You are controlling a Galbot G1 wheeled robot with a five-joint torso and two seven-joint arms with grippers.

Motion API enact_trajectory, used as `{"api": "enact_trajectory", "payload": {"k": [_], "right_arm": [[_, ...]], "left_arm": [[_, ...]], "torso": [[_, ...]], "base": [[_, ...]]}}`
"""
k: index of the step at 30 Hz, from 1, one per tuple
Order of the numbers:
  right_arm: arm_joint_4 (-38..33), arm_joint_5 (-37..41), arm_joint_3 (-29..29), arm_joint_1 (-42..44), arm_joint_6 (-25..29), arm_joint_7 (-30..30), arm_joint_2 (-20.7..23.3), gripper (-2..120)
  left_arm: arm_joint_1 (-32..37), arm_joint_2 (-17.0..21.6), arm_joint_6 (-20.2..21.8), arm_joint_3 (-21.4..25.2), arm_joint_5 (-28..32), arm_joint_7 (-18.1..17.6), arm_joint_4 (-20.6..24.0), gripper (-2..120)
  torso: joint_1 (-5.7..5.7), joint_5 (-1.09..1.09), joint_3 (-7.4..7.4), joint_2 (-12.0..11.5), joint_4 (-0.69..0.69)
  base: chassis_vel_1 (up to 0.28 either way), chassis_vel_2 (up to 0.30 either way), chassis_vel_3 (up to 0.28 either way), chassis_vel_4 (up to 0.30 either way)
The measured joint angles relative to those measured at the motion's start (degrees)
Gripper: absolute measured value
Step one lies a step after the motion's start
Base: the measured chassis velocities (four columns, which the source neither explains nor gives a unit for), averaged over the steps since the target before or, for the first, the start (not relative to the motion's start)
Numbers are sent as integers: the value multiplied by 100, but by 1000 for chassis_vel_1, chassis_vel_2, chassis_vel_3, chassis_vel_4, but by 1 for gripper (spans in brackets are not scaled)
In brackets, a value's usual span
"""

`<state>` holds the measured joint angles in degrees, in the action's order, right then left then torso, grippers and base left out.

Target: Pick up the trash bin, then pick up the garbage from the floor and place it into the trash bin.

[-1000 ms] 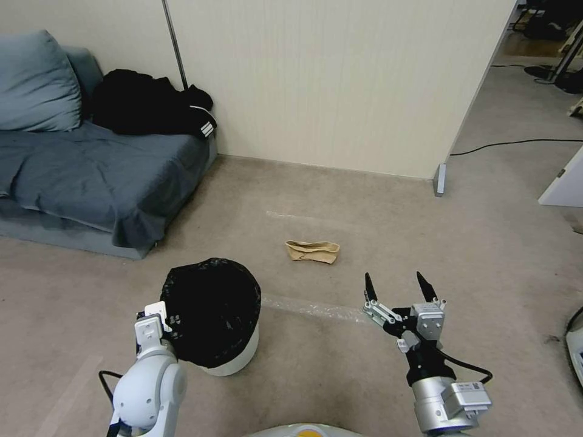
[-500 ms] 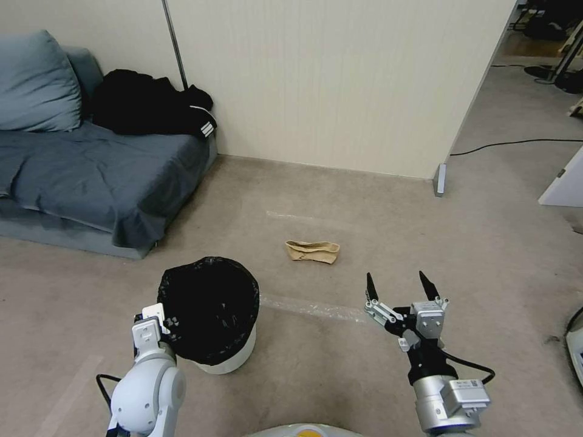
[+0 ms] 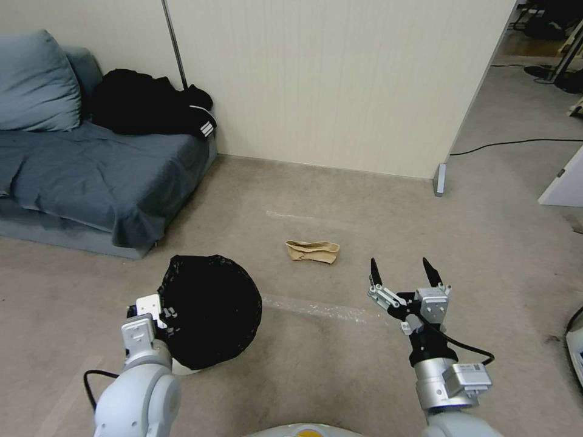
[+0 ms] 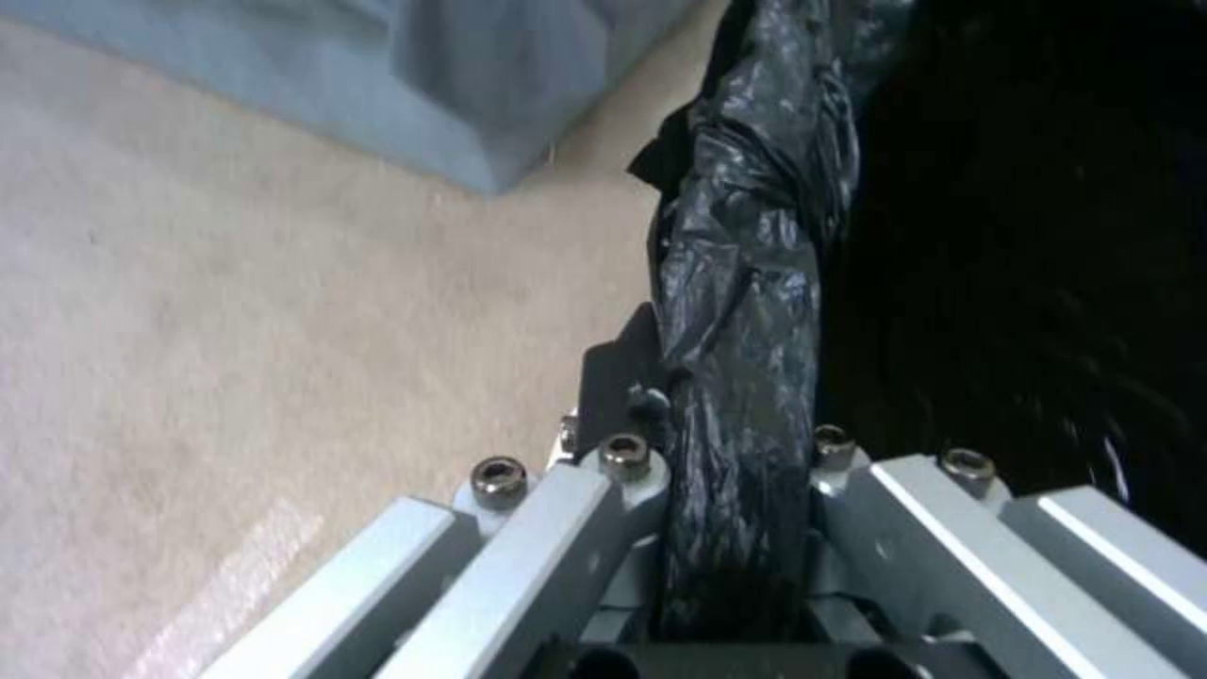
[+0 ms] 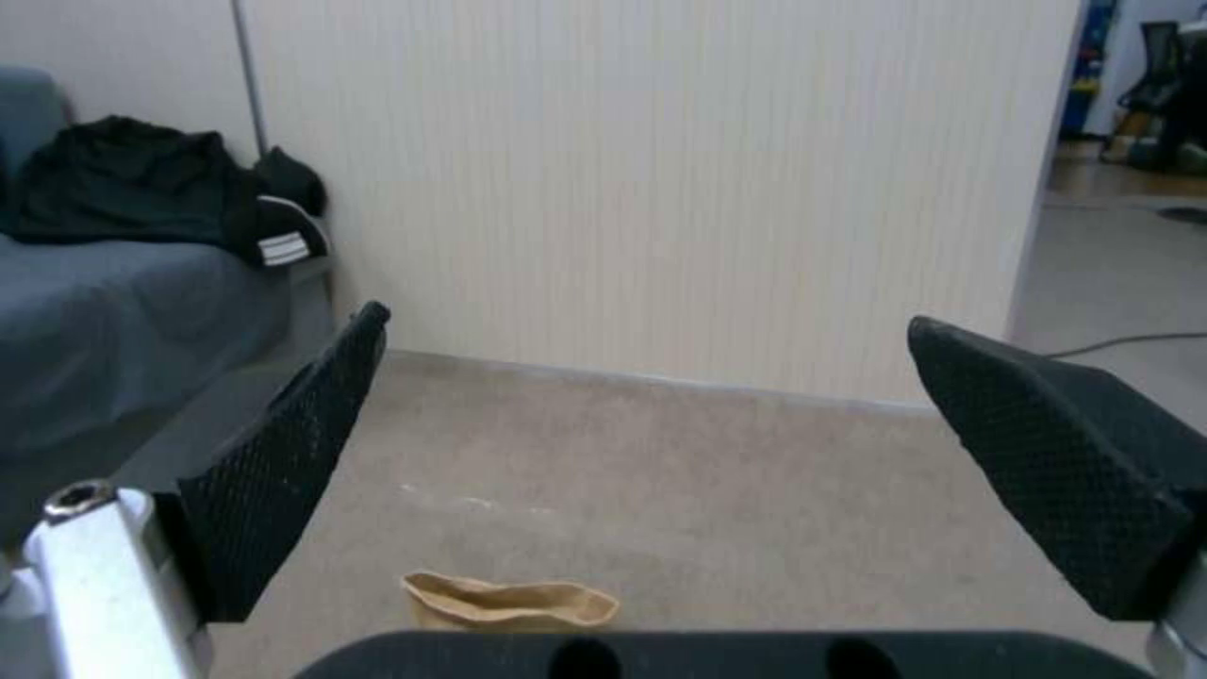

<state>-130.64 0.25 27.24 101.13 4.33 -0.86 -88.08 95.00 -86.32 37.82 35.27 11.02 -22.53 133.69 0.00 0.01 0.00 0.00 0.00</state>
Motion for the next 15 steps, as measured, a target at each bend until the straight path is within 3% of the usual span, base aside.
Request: {"api": "enact_trajectory", "payload": {"k": [3,15], "right_arm": [[10,35,-24,-48,30,-15,96,100],[-28,29,-87,-30,171,-128,104,100]], "left_arm": [[280,19,-80,-48,-206,42,336,3],[1058,-207,-501,-302,-768,234,799,3]], "torso": [[0,-1,0,0,0],[0,-1,0,0,0]], "base": [[0,0,0,0],[0,0,0,0]]}}
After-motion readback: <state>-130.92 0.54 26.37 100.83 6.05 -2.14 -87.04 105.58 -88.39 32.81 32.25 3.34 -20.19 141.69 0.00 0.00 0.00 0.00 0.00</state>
